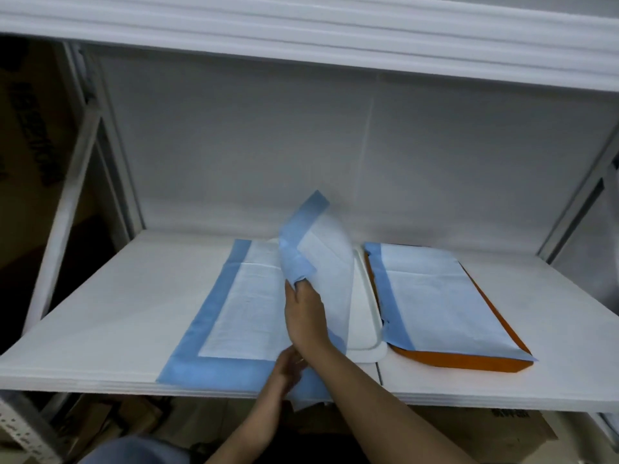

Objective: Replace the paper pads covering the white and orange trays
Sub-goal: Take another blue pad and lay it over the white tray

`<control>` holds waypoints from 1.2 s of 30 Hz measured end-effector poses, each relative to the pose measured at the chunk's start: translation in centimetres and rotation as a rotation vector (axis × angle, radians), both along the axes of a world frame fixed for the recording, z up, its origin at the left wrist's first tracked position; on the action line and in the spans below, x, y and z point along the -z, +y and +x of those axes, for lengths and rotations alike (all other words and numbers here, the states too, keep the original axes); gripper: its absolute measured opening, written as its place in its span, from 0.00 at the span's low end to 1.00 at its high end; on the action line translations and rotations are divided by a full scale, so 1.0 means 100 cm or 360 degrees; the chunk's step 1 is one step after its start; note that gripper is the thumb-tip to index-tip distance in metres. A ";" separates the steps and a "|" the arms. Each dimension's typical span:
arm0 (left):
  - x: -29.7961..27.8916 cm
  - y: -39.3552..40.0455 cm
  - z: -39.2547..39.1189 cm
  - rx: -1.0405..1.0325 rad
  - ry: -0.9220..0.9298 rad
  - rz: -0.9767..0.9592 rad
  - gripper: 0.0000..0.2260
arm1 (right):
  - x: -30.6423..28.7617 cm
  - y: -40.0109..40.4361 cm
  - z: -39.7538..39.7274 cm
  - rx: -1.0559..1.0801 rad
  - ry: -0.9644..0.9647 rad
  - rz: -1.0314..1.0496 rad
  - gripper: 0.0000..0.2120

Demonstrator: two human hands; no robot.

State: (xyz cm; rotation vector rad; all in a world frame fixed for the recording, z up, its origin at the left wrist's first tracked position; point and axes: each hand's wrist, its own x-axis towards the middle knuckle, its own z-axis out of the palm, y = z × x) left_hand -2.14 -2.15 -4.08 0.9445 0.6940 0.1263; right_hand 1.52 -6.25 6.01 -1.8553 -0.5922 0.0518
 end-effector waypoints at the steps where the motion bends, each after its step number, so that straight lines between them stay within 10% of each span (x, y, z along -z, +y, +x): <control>1: -0.001 0.015 -0.010 -0.0078 -0.0018 0.0012 0.16 | 0.004 0.005 -0.002 -0.0046 -0.0029 -0.0033 0.13; 5: -0.028 0.073 -0.066 -0.0387 -0.0247 0.0027 0.20 | 0.031 0.026 -0.021 -0.0198 -0.0092 -0.0184 0.11; 12: -0.045 0.146 -0.059 0.0015 -0.0007 -0.0099 0.28 | 0.079 0.043 -0.036 -0.0601 -0.0700 -0.0710 0.15; 19: -0.039 0.163 -0.047 0.0255 0.0513 0.1191 0.04 | 0.084 0.022 -0.033 -0.1030 -0.0707 -0.1026 0.34; 24: -0.043 0.179 -0.041 0.0113 0.0372 0.1545 0.10 | 0.077 0.013 -0.013 -0.0568 -0.0531 -0.0937 0.50; 32: -0.021 0.200 -0.041 0.0156 0.0793 0.1750 0.11 | 0.089 -0.003 0.011 -0.0075 -0.0196 -0.1395 0.50; 36: -0.019 0.202 -0.040 0.0229 0.0976 0.1924 0.13 | 0.095 -0.009 0.021 -0.0184 -0.0045 -0.1356 0.31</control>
